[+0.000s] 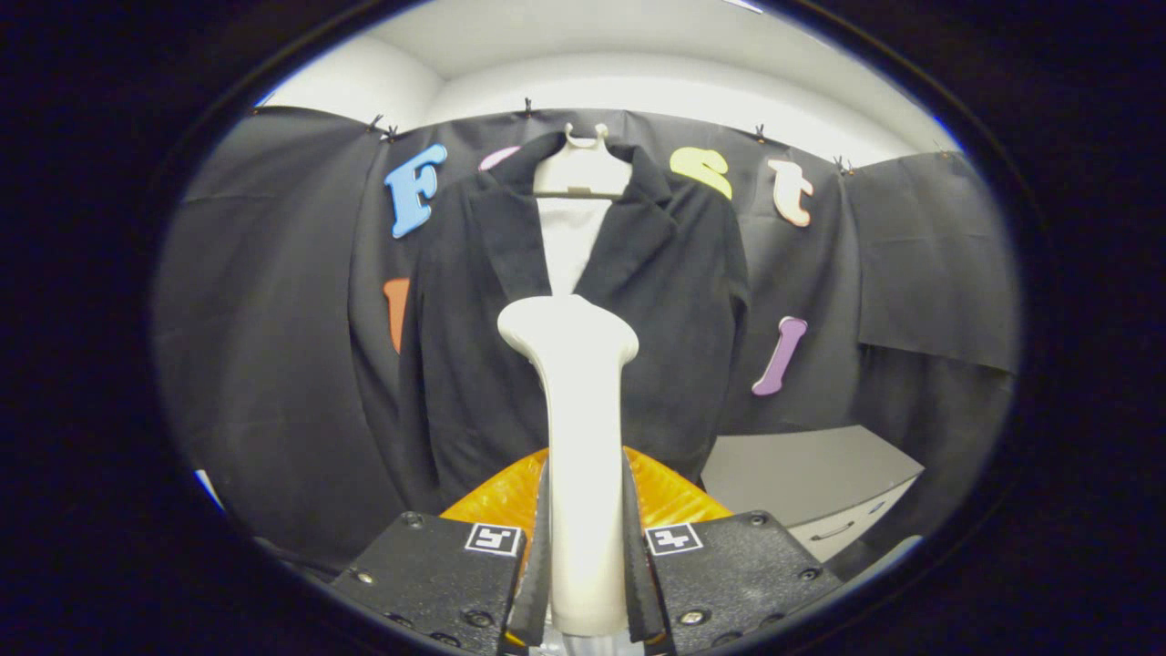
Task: Iron the clothes twice with a garment steamer, once on the left side and once on the right side.
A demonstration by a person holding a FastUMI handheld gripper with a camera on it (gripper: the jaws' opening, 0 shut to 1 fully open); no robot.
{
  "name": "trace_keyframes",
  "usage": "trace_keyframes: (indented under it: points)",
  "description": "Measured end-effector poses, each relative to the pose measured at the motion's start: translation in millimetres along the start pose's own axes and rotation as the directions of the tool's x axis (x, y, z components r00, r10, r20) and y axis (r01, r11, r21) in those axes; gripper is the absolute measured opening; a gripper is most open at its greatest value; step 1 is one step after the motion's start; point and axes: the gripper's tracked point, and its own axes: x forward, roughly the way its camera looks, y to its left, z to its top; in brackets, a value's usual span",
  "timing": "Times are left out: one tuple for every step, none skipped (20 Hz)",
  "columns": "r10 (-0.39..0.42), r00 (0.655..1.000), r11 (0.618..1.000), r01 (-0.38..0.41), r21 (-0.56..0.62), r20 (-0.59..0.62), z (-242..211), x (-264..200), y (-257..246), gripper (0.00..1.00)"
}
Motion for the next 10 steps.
trace_keyframes:
  points:
    - [0.004, 1.000, 1.000, -0.005, 0.004, 0.019, 15.7, 3.0, 8.2, 0.36]
    - [0.007, 0.999, 1.000, -0.007, 0.006, 0.038, 30.0, 5.1, 16.2, 0.36]
    - [0.004, 0.999, 1.000, -0.005, 0.007, 0.054, 44.4, 7.5, 23.6, 0.36]
    - [0.000, 0.998, 1.000, -0.001, 0.007, 0.068, 57.2, 8.8, 29.3, 0.36]
    - [0.002, 0.996, 1.000, -0.002, 0.005, 0.084, 66.1, 9.2, 35.4, 0.36]
    - [0.006, 0.995, 1.000, -0.006, 0.001, 0.098, 70.6, 11.7, 38.6, 0.36]
    - [0.007, 0.994, 1.000, -0.007, -0.003, 0.111, 78.3, 14.1, 43.7, 0.36]
    - [0.010, 0.993, 1.000, -0.009, -0.010, 0.118, 84.1, 16.8, 48.4, 0.36]
    - [0.013, 0.993, 1.000, -0.012, -0.011, 0.119, 89.7, 20.6, 52.7, 0.36]
    - [0.014, 0.993, 1.000, -0.013, -0.009, 0.119, 92.8, 26.4, 56.9, 0.36]
